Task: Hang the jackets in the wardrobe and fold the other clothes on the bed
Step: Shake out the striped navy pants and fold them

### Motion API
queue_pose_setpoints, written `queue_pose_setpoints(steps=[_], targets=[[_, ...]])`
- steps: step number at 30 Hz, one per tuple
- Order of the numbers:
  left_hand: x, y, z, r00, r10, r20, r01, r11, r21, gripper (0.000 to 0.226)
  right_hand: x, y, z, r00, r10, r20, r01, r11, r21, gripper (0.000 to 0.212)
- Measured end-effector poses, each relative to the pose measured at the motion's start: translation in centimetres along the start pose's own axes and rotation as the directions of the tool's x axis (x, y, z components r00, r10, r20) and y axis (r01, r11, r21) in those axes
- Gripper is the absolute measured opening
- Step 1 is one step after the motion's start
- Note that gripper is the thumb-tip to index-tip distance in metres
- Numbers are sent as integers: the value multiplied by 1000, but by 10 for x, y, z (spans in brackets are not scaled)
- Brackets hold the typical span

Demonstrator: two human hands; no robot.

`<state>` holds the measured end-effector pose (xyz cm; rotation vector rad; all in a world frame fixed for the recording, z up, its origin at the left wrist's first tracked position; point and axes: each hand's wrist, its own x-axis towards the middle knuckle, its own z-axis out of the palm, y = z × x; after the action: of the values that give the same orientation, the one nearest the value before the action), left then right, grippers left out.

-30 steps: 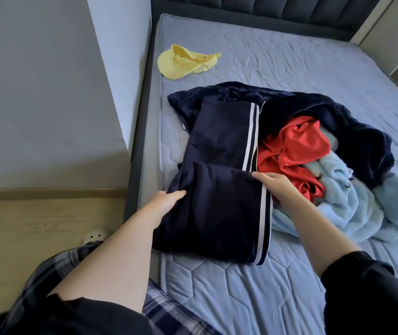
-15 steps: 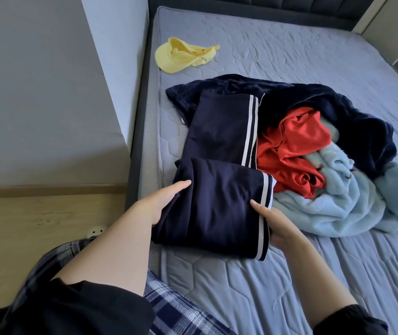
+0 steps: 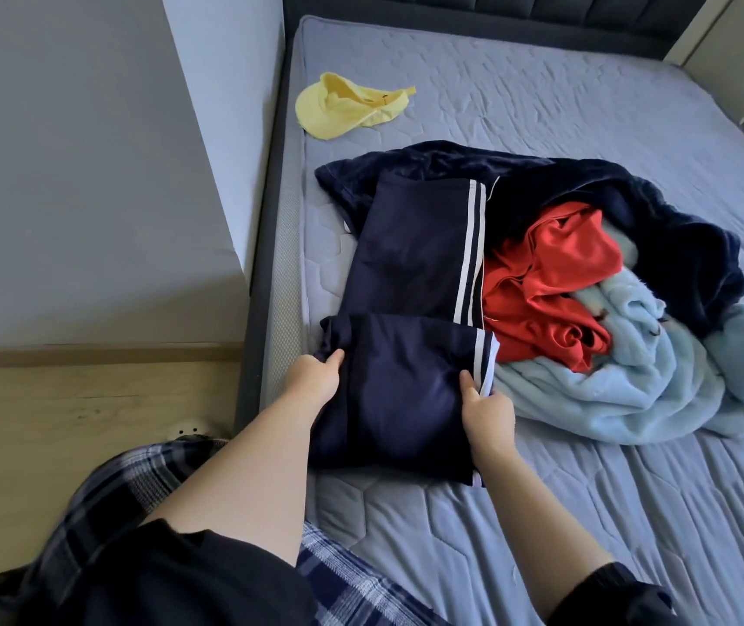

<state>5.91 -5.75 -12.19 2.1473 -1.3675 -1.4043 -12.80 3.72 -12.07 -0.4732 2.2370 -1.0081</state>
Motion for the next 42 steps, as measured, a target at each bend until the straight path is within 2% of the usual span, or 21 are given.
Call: queue_pose_setpoints(steps=[2, 4, 5, 6, 7, 8, 9, 10, 12, 13, 15, 17, 22, 24, 27, 30, 33, 34, 36, 39, 42], targets=[[-2, -2, -7, 983, 131, -127, -108, 979, 174, 42, -8, 0, -3, 997, -82, -10, 80, 987, -139, 40], [-3, 2, -15, 889, 353, -292, -275, 921, 275, 39, -14, -3, -11, 945, -327, -17, 290, 861, -419, 52], [-5, 8, -18, 799, 497, -338, -407, 862, 303, 42, -16, -7, -15, 863, -505, -16, 418, 732, -538, 63], [-7, 16, -19, 686, 633, -358, -541, 773, 331, 43, -16, -13, -17, 734, -679, -26, 536, 602, -591, 68], [-9, 24, -17, 591, 732, -338, -638, 681, 360, 42, -16, -22, -16, 599, -800, -28, 636, 497, -591, 68], [-11, 29, -15, 539, 797, -272, -697, 604, 387, 40, -15, -30, -12, 488, -873, -8, 712, 403, -574, 64], [-13, 31, -10, 532, 834, -149, -725, 539, 428, 40, -13, -36, -6, 420, -906, 57, 761, 317, -567, 60], [-12, 29, -4, 558, 830, 14, -729, 482, 486, 41, -9, -40, 0, 407, -896, 174, 781, 243, -575, 56], [-5, 11, 4, 679, 668, 306, -685, 426, 590, 49, 4, -33, 7, 502, -742, 445, 752, 120, -648, 51], [0, 2, 3, 738, 558, 378, -649, 435, 624, 52, 14, -24, 8, 573, -639, 513, 714, 83, -695, 53], [9, -13, -2, 815, 424, 395, -572, 481, 664, 54, 33, -5, 5, 655, -551, 518, 663, 89, -743, 55], [13, -20, -7, 850, 377, 367, -521, 507, 686, 54, 40, 2, 5, 672, -569, 474, 641, 126, -757, 57], [5, -17, -4, 837, 516, 185, -488, 547, 680, 65, 35, 4, 9, 734, -545, 405, 589, 215, -779, 59], [3, -12, -9, 834, 549, 52, -463, 646, 606, 71, 34, 2, 6, 745, -525, 411, 585, 219, -781, 59], [4, -8, -24, 923, 383, -37, -353, 883, 310, 63, 28, -5, 6, 754, -514, 409, 568, 200, -798, 59], [4, -17, -37, 958, 286, -6, -281, 945, 168, 37, 15, -15, 11, 717, -577, 391, 584, 190, -790, 57], [-6, -27, -51, 934, 340, -107, -315, 928, 199, 12, -7, -19, 24, 606, -671, 428, 723, 239, -648, 53], [-11, -29, -54, 925, 364, -105, -336, 917, 217, 17, -15, -18, 31, 569, -687, 452, 768, 248, -590, 51], [-22, -35, -57, 933, 359, 5, -350, 907, 232, 28, -26, -13, 45, 547, -684, 482, 807, 278, -521, 47], [-36, -47, -56, 939, 213, 269, -294, 904, 310, 38, -29, -2, 59, 584, -679, 446, 792, 354, -498, 43], [-41, -58, -53, 938, 181, 296, -295, 864, 408, 40, -25, 6, 65, 599, -687, 411, 786, 407, -466, 42]])
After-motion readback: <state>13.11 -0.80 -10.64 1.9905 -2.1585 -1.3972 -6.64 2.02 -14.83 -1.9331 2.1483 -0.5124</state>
